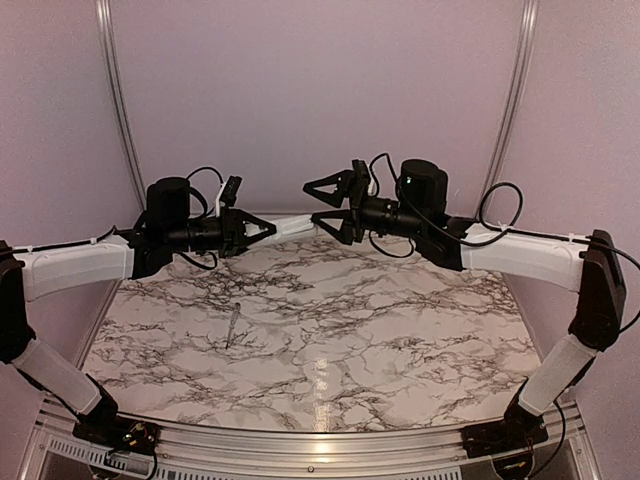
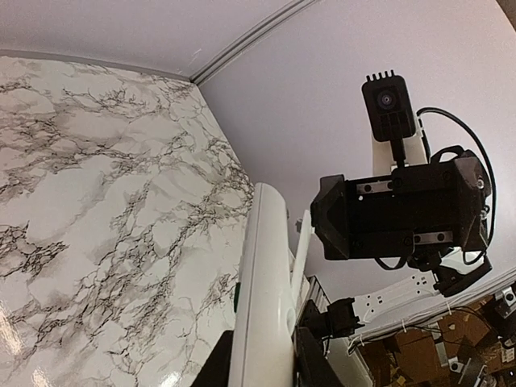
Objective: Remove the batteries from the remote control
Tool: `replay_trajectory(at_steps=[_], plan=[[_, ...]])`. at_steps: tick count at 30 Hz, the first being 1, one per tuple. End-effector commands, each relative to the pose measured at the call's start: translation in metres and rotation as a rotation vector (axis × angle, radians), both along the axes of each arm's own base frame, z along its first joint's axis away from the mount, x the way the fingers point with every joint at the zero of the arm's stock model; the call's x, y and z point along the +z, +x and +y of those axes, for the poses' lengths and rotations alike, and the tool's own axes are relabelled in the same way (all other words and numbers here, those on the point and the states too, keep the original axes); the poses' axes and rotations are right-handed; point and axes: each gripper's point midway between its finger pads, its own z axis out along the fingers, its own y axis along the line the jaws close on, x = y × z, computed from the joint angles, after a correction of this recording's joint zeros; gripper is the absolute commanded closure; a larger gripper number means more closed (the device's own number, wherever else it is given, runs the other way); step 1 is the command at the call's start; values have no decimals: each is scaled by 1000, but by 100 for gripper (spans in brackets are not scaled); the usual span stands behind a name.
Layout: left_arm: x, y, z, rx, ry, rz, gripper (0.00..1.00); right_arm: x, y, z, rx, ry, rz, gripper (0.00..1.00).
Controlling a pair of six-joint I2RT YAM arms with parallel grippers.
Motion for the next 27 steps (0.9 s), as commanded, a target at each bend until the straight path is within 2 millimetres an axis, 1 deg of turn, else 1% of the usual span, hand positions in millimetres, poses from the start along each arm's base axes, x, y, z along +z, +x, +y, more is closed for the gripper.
replay_trajectory(at_steps=[1, 4, 19, 27], plan=[[19, -8, -17, -37, -11, -77, 100, 16, -71, 33, 317, 62, -10, 13], [16, -6, -16, -23, 0, -74, 100, 18, -71, 32, 320, 63, -12, 13], [16, -2, -16, -9, 2, -71, 100, 13, -66, 32, 318, 54, -9, 13], [11, -1, -17, -9, 9, -57, 100, 11, -65, 32, 319, 37, -16, 13]])
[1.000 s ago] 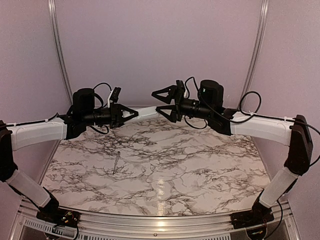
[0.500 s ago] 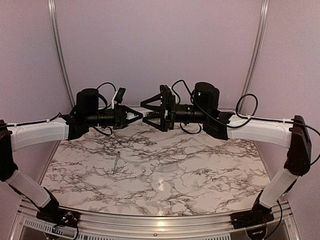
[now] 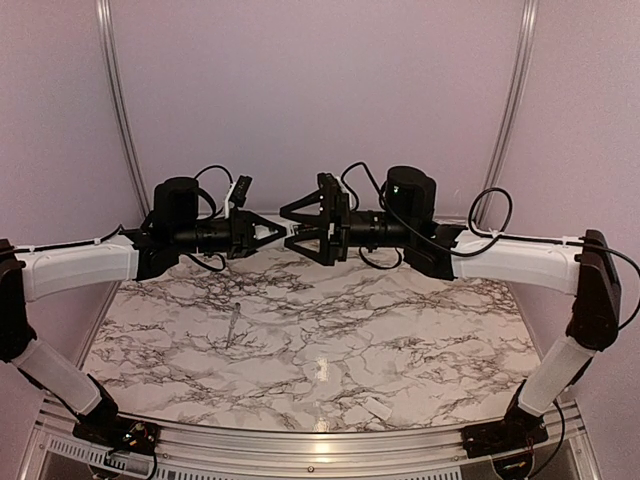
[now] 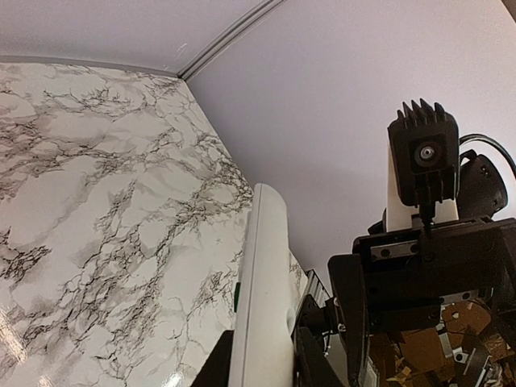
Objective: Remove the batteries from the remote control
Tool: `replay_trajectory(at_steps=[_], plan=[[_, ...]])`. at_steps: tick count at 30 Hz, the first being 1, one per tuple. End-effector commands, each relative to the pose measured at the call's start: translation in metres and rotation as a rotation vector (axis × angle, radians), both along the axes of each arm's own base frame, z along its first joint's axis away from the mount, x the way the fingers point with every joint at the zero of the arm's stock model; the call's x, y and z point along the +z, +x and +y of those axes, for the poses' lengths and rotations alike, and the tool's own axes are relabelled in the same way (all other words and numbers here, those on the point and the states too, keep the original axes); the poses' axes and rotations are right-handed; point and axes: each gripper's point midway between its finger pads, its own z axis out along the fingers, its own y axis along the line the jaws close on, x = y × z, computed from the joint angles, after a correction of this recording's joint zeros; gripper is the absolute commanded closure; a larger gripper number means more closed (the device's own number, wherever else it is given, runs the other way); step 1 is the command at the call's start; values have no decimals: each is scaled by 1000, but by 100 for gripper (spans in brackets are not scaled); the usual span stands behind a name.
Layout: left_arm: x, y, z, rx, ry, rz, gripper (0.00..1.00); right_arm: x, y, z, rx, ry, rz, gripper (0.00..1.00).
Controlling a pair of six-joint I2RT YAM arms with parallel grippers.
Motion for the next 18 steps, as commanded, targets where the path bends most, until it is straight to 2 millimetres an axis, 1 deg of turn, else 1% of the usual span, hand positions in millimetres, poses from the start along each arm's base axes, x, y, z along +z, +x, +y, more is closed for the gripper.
replay_trajectory(at_steps=[1, 8, 13, 18], plan=[[7, 6, -2, 6, -4, -26, 100, 8, 4, 1, 3, 0, -39, 13], [-5, 1, -1, -9, 13, 4, 100, 11, 10, -8, -22, -70, -102, 13], [-12, -2, 1, -11, 20, 23, 100, 10, 17, -18, -54, -157, -154, 12], [-17, -6, 3, -17, 27, 41, 100, 6, 17, -24, -61, -250, -202, 11]])
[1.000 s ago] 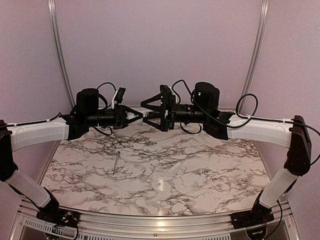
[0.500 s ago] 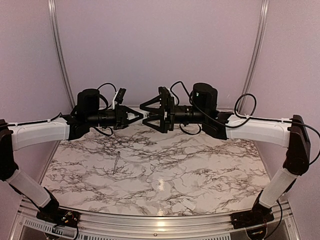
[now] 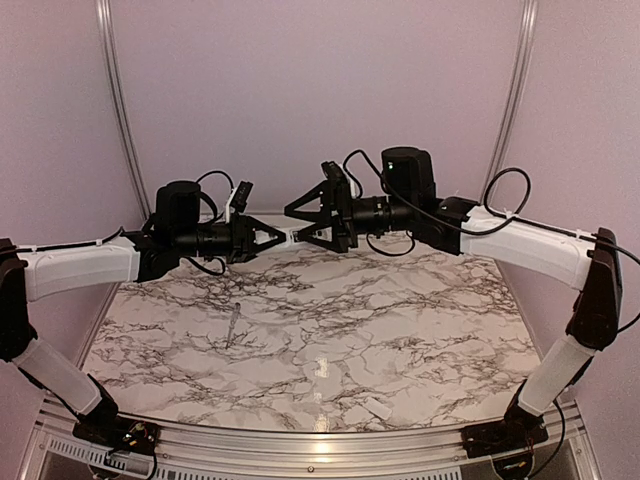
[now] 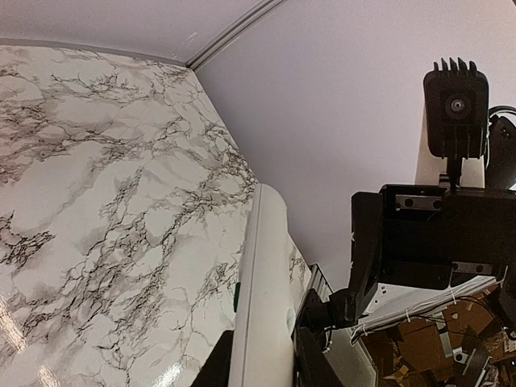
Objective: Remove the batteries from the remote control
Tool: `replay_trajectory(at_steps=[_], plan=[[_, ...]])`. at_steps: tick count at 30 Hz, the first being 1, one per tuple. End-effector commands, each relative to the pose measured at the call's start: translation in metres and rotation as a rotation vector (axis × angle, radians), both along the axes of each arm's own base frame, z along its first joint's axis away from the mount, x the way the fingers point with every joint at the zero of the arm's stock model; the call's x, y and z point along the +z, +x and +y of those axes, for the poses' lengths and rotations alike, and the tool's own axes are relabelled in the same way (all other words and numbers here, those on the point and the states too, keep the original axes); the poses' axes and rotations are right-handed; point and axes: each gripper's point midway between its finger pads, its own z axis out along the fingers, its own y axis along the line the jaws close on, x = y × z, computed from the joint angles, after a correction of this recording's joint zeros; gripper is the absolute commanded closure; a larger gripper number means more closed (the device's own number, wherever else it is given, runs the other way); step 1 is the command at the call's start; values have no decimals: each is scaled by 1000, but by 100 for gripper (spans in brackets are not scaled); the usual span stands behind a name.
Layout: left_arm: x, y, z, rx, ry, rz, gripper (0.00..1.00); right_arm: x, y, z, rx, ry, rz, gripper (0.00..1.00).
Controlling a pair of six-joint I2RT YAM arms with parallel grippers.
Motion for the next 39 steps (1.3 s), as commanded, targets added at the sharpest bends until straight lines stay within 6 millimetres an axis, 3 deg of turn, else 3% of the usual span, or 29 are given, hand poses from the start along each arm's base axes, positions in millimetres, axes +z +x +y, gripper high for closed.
replay_trajectory(at_steps=[1, 8, 15, 21, 32, 39], plan=[[-5, -7, 3, -18, 7, 13, 100, 13, -1, -14, -22, -85, -93, 12], [-13, -16, 6, -31, 6, 45, 100, 9, 9, -32, -107, -222, -160, 11], [-24, -30, 5, -82, -28, 93, 100, -22, 14, -65, -209, -431, -161, 10], [-35, -38, 0, -124, -71, 138, 100, -57, 6, -76, -203, -514, -98, 10], [-102, -36, -23, -157, -29, 293, 100, -87, 2, -92, -237, -597, -40, 10], [-140, -20, -45, -131, 52, 373, 100, -96, 4, -102, -289, -641, -11, 10]])
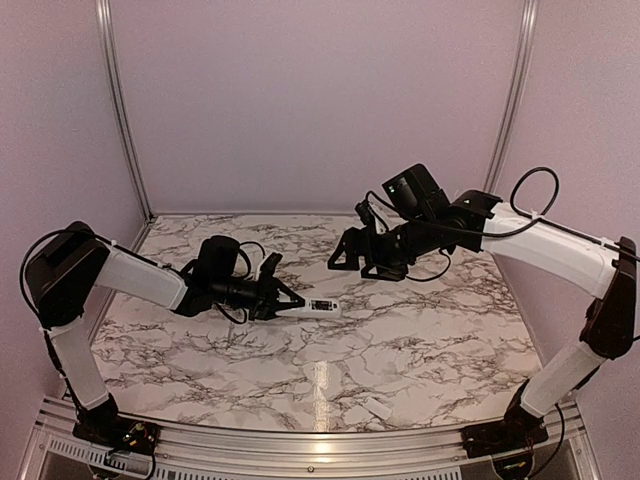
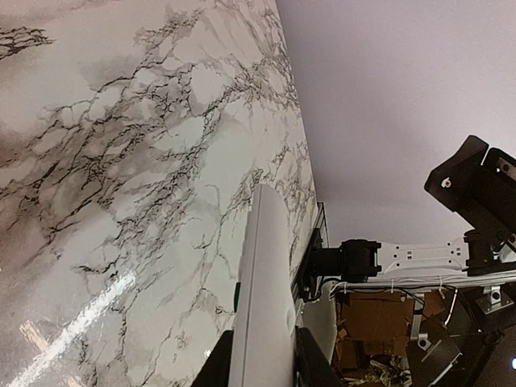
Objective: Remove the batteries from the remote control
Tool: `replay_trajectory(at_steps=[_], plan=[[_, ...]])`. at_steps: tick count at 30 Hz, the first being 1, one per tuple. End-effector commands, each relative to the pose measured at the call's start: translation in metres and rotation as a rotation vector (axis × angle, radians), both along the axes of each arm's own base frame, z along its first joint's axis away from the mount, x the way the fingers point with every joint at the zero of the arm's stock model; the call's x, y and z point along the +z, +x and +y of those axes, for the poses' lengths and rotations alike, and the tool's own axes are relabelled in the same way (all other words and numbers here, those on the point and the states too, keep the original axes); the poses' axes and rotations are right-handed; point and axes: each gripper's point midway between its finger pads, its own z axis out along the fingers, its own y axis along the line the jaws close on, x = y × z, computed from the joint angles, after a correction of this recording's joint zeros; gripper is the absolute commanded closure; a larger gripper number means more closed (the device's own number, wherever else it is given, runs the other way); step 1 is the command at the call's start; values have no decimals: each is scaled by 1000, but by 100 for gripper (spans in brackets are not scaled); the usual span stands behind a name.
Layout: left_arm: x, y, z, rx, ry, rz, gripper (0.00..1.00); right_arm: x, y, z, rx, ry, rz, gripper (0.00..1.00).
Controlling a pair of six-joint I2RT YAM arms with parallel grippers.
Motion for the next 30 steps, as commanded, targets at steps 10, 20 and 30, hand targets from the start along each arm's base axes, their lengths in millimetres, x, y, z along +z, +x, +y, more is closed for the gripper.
replay_trajectory(at_steps=[10, 20, 30], plan=[[-39, 30, -41, 29, 50, 67, 100, 3, 2, -17, -105, -1, 3, 9], [-64, 36, -40, 50, 122, 96, 100, 1, 0, -15, -121, 34, 20, 9], [-89, 34, -32, 51, 231, 122, 88, -2, 2, -12, -116, 39, 27, 9]])
